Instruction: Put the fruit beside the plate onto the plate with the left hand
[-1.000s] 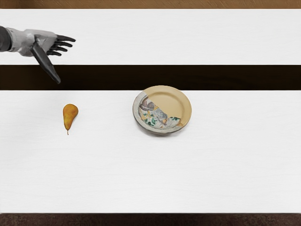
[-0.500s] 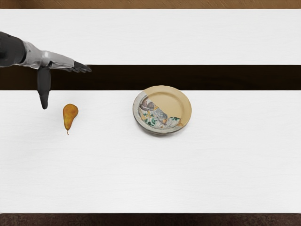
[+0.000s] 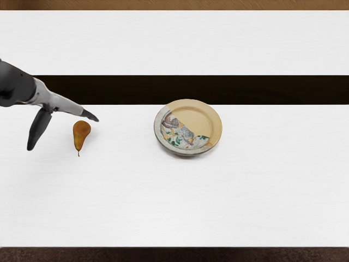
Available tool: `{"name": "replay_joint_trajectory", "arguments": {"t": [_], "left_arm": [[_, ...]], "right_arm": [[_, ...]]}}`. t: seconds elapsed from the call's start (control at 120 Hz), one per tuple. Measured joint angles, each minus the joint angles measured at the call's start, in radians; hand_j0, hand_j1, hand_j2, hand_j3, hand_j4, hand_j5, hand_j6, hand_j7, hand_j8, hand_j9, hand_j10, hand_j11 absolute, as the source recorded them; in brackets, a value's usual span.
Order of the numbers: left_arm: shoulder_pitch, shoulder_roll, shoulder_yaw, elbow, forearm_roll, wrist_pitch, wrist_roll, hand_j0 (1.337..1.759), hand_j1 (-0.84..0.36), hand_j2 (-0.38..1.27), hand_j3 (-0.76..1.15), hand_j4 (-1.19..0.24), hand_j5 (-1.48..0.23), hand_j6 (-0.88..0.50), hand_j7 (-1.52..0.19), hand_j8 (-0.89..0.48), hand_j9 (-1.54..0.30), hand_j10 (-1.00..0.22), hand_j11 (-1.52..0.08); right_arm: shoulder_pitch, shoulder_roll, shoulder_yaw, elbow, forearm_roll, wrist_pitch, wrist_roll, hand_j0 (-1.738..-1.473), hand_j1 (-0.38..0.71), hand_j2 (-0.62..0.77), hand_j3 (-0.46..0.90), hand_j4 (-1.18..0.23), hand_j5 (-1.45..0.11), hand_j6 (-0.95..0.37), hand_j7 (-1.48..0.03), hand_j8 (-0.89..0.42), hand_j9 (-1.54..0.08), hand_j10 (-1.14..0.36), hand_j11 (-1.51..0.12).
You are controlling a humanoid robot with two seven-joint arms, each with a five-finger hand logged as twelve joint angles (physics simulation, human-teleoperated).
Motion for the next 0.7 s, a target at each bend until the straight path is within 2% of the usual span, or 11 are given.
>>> {"name": "replay_joint_trajectory", "arguments": {"t": [0.308,0.4,0.7], "left_arm": [[0.018,-0.034,0.004,0.02,-0.023,0.152,0.011,1.658,0.35,0.0,0.0,0.0,0.0,0.0,0.0,0.0,0.0,0.0,0.0],[0.039,-0.06,0.012,0.026,-0.02,0.186,0.024,1.658,0.34,0.0,0.0,-0.01,-0.01,-0.01,-0.01,-0.01,-0.01,-0.01,-0.01],[0.073,-0.089,0.044,0.03,0.07,0.287,0.036,1.658,0.28,0.01,0.0,-0.06,-0.07,-0.06,-0.07,-0.06,-0.07,-0.06,-0.07]], "right_arm": [[0.0,0.0,0.0,0.0,0.0,0.0,0.0,-1.658,-0.31,-0.01,0.0,-0.03,-0.04,-0.03,-0.04,-0.03,-0.04,-0.03,-0.04],[0.0,0.0,-0.001,0.0,0.0,0.0,0.0,-1.658,-0.31,-0.01,0.0,-0.03,-0.04,-0.03,-0.04,-0.03,-0.04,-0.03,-0.04],[0.0,0.0,0.0,0.0,0.0,0.0,0.0,-1.658,-0.31,-0.01,0.0,-0.03,-0.04,-0.03,-0.04,-0.03,-0.04,-0.03,-0.04]]}}
